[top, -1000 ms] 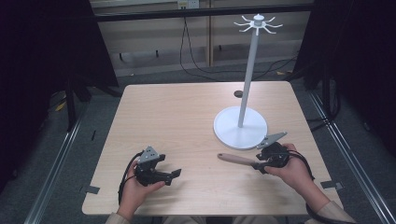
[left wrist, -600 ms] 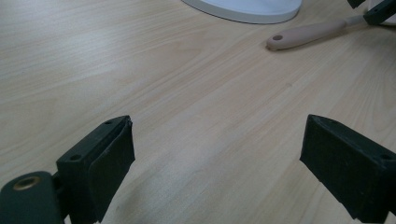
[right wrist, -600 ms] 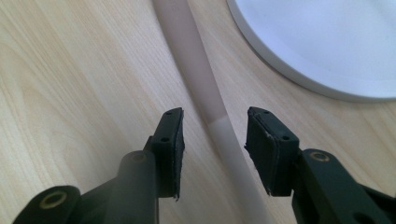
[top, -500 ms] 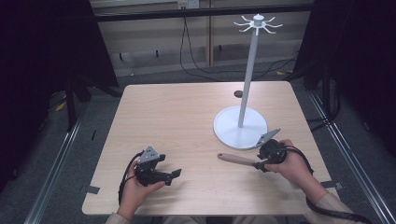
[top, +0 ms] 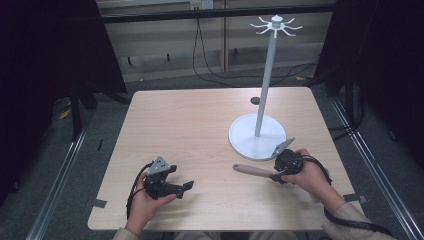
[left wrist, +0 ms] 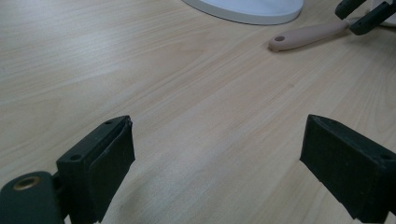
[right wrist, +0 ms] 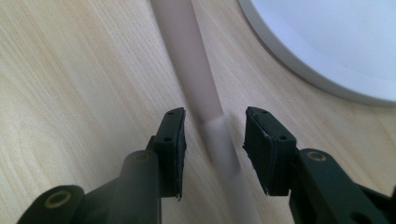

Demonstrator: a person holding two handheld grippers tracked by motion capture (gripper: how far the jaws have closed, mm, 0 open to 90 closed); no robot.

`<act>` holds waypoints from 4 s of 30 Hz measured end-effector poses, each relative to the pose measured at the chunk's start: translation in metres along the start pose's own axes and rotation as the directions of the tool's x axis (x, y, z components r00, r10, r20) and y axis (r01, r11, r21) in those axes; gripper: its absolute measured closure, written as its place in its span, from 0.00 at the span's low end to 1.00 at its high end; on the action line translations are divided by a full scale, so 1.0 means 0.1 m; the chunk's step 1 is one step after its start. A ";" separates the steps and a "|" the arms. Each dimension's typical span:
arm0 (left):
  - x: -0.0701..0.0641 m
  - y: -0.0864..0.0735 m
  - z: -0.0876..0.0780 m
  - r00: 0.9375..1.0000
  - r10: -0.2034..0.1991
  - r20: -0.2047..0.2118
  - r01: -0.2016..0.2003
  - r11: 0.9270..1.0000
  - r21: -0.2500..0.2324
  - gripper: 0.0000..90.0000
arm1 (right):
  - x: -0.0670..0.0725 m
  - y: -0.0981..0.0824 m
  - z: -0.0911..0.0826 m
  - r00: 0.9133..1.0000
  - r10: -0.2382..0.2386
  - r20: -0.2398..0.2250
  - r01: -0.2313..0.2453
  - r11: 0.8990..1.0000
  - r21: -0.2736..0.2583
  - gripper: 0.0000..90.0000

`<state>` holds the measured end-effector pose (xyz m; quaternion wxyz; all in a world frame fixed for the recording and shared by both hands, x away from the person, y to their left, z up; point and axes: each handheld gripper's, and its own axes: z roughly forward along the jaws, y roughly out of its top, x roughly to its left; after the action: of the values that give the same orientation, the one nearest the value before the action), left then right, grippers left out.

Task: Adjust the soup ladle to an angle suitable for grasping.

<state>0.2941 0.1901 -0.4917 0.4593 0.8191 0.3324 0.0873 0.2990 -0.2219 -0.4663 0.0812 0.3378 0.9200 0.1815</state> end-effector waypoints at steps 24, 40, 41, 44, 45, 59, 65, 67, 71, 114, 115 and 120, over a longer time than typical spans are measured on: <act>0.01 0.01 -0.02 1.000 -0.003 -0.022 0.003 1.000 -0.008 0.11 | 0.01 0.04 -0.06 0.992 -0.117 -0.049 0.115 0.993 -0.035 0.87; 0.01 0.01 -0.02 1.000 -0.006 -0.027 0.006 1.000 -0.013 0.11 | -0.11 -0.05 -0.53 0.999 -0.014 -0.042 -0.002 0.928 -0.372 0.87; 0.01 0.01 -0.02 1.000 -0.005 -0.026 0.005 1.000 -0.013 0.11 | -0.11 -0.06 -0.55 0.999 -0.011 -0.045 -0.008 0.918 -0.396 0.87; 0.01 0.01 -0.02 1.000 -0.005 -0.026 0.005 1.000 -0.013 0.11 | -0.12 -0.08 -0.62 0.999 0.011 -0.037 -0.026 0.897 -0.441 0.87; 0.01 0.01 -0.02 1.000 -0.005 -0.030 0.005 1.000 -0.014 0.11 | -0.12 -0.10 -0.65 0.999 0.019 -0.036 -0.033 0.888 -0.459 0.87; 0.01 0.01 -0.01 1.000 -0.012 -0.024 0.011 1.000 -0.015 0.11 | -0.23 -0.35 -0.92 0.992 0.106 -0.063 -0.121 0.755 -0.645 0.87; 0.00 0.01 -0.01 1.000 -0.012 -0.028 0.011 1.000 -0.016 0.11 | -0.24 -0.35 -0.98 0.992 0.109 -0.061 -0.121 0.715 -0.689 0.87; 0.00 0.01 -0.01 1.000 -0.013 -0.028 0.012 1.000 -0.017 0.11 | -0.23 -0.33 -1.00 0.992 0.112 -0.060 -0.122 0.701 -0.702 0.87; 0.01 0.01 -0.01 1.000 -0.012 -0.027 0.011 1.000 -0.016 0.11 | -0.24 -0.29 -1.05 0.992 0.116 -0.058 -0.122 0.682 -0.721 0.87; 0.03 -0.01 -0.06 0.999 -0.040 -0.008 0.040 0.998 -0.043 0.07 | -0.42 0.13 -1.57 0.969 0.247 0.010 -0.150 0.622 -0.769 0.87; 0.03 -0.01 -0.06 0.999 -0.041 -0.006 0.041 0.998 -0.043 0.06 | -0.43 0.14 -1.58 0.968 0.250 0.011 -0.152 0.622 -0.769 0.87; 0.03 -0.01 -0.06 0.999 -0.051 0.000 0.051 0.998 -0.047 0.05 | -0.46 0.16 -1.64 0.966 0.256 0.017 -0.150 0.618 -0.772 0.87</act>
<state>0.2933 0.1965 -0.4897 0.4803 0.7992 0.3516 0.0840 0.2983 -0.2861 -0.3078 0.2528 0.3843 0.7054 0.5392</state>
